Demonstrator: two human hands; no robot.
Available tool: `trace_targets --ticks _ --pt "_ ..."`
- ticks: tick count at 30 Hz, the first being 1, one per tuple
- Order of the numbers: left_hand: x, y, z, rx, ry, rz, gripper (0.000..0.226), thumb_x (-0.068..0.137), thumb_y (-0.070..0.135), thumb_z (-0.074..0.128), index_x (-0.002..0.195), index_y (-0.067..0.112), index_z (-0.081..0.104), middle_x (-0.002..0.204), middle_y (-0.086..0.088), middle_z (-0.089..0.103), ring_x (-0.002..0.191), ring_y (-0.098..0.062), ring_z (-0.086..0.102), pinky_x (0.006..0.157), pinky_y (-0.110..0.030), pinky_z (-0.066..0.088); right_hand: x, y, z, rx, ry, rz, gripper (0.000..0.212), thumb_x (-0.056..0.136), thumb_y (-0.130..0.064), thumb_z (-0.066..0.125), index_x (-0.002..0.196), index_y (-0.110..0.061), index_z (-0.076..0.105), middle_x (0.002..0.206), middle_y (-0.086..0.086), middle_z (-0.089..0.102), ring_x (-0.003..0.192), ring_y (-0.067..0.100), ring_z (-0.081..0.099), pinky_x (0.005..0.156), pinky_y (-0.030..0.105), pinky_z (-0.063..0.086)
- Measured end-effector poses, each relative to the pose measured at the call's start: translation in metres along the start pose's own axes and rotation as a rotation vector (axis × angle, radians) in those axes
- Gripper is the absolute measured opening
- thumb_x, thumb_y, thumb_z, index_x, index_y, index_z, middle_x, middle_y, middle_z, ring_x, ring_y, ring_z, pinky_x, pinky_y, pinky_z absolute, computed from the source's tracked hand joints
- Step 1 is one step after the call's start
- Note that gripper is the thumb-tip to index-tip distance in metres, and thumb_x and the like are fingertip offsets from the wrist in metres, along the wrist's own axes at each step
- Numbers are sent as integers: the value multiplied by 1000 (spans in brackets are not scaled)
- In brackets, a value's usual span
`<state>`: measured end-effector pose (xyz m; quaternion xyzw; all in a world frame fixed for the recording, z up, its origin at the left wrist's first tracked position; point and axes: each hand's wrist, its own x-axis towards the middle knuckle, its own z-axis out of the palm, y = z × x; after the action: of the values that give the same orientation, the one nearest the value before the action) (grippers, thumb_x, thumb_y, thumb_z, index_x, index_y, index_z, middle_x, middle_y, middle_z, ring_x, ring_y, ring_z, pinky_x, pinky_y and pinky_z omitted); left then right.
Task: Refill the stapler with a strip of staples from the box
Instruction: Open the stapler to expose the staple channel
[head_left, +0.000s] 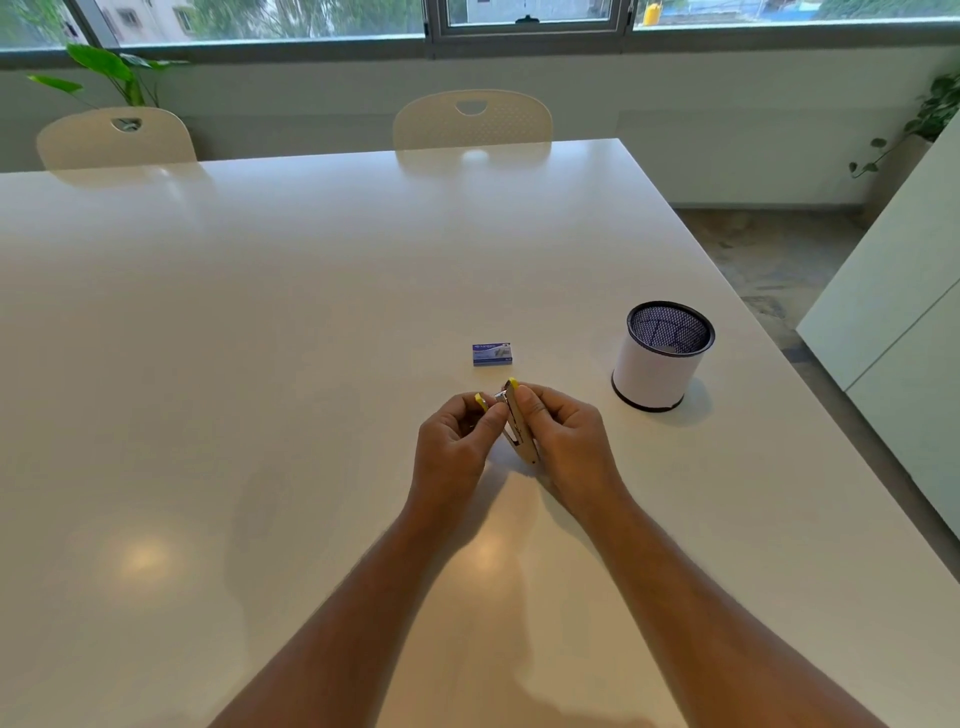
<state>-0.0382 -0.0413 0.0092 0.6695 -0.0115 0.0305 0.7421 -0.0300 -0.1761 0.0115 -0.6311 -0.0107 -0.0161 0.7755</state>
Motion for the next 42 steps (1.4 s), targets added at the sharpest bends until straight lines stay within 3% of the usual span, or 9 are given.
trace_targets --ticks 10,13,16,20,23,27,31,36,42 --pt "2 5 -4 -97 -63 -55 16 101 10 61 93 11 75 81 -8 72 78 -20 67 74 -28 57 2 -5 -9 -98 -106 -19 25 98 -8 61 120 -5 72 114 14 73 105 27 72 94 38 58" --pt "2 4 -5 -120 -75 -71 16 101 12 61 94 11 75 86 -15 72 82 -26 68 79 -35 59 0 -8 -9 -121 -129 -23 25 98 -7 60 121 -4 70 108 10 77 99 21 75 85 26 59" --pt "3 3 -6 -85 -88 -64 17 102 13 59 96 10 74 88 -18 71 84 -28 68 82 -37 57 -2 -8 -8 -122 -114 -30 23 98 -7 60 118 -4 71 103 10 78 93 20 75 81 25 59" --pt "3 4 -3 -98 -68 -93 20 105 11 54 93 4 68 77 -11 68 71 -20 66 70 -29 56 -3 -7 -6 -136 -67 -23 17 98 -7 60 111 -3 71 87 -1 75 76 10 71 71 20 57" --pt "3 3 -3 -162 -45 -128 20 105 17 55 97 4 69 79 -15 62 74 -26 61 75 -38 59 -3 -8 -6 -123 -13 -23 13 98 -6 59 105 -2 69 72 -8 68 67 7 63 67 21 56" --pt "5 -2 -2 -265 -8 -144 20 103 18 58 113 6 72 90 -20 59 87 -37 57 94 -63 54 -8 -11 -7 -131 5 -67 8 95 0 60 101 -2 65 79 6 65 74 19 67 72 29 59" --pt "10 -1 -6 -335 97 -181 23 105 5 52 121 3 68 92 -17 65 88 -27 70 82 -44 61 -17 -12 -11 -140 -11 -115 13 91 5 62 102 -2 61 87 15 64 80 19 71 79 38 61" --pt "15 2 -11 -475 123 -262 24 106 4 47 111 2 71 88 -15 70 88 -34 75 89 -54 60 -32 -11 -18 -375 -78 -229 19 87 7 66 97 -8 64 96 4 66 91 24 67 81 47 60" --pt "20 6 -15 -696 121 -372 23 105 1 47 114 -6 68 86 -15 66 83 -23 70 87 -55 60 -63 1 -15 -654 -195 -436 23 84 -6 76 105 -11 68 111 0 57 103 13 61 82 22 54"
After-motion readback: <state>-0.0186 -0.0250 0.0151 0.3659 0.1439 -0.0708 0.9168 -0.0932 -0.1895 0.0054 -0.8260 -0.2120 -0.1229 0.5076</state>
